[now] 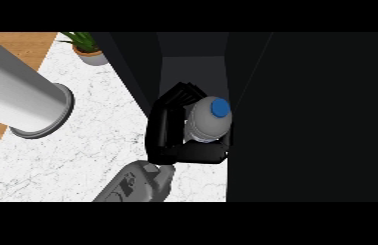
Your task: Pick up the bottled water, place it into the cabinet and close the cabinet
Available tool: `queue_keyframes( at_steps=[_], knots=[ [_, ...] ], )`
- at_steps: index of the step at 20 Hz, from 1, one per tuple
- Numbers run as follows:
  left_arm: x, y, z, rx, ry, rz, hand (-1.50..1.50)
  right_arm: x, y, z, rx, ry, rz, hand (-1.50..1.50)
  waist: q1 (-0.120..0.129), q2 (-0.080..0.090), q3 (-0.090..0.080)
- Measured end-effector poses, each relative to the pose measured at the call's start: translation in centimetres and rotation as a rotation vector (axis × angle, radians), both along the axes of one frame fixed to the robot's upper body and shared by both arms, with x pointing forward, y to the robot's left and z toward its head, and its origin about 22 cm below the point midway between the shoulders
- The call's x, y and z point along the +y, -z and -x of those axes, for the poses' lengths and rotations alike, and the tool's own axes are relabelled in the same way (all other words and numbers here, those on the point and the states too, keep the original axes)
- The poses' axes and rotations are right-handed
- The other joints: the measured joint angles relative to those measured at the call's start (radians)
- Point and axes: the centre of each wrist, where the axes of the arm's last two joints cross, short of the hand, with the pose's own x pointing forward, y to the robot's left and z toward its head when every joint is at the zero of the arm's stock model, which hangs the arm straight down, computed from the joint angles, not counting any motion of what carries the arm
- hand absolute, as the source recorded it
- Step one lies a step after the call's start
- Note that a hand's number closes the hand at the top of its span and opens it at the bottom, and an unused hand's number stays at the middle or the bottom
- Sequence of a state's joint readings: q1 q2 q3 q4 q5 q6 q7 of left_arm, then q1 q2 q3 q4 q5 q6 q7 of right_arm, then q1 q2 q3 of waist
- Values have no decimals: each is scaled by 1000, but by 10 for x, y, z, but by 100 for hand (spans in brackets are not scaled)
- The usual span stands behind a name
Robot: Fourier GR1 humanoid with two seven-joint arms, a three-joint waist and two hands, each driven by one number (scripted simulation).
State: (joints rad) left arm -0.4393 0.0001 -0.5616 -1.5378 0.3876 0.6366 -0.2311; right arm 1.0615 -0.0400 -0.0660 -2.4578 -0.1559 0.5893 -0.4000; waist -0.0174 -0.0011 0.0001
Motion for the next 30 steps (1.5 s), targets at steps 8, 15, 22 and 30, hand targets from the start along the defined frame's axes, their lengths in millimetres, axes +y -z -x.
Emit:
queue_keyframes(
  at_steps=[8,15,22,30],
  knots=[
    [-29,-23,-28,-3,-90,-58,150,-7,-1,-6,0,9,36,-150,-6,3,0],
    [-30,-20,-60,23,-139,-130,150,-16,0,-2,7,14,58,-150,-10,4,0],
    [-22,-3,-87,43,-186,-205,150,-24,-1,1,15,10,76,-150,-13,6,-1],
    [-4,17,-114,91,-251,-200,150,-24,0,-5,6,-6,53,-150,-20,11,-1]
  ],
)
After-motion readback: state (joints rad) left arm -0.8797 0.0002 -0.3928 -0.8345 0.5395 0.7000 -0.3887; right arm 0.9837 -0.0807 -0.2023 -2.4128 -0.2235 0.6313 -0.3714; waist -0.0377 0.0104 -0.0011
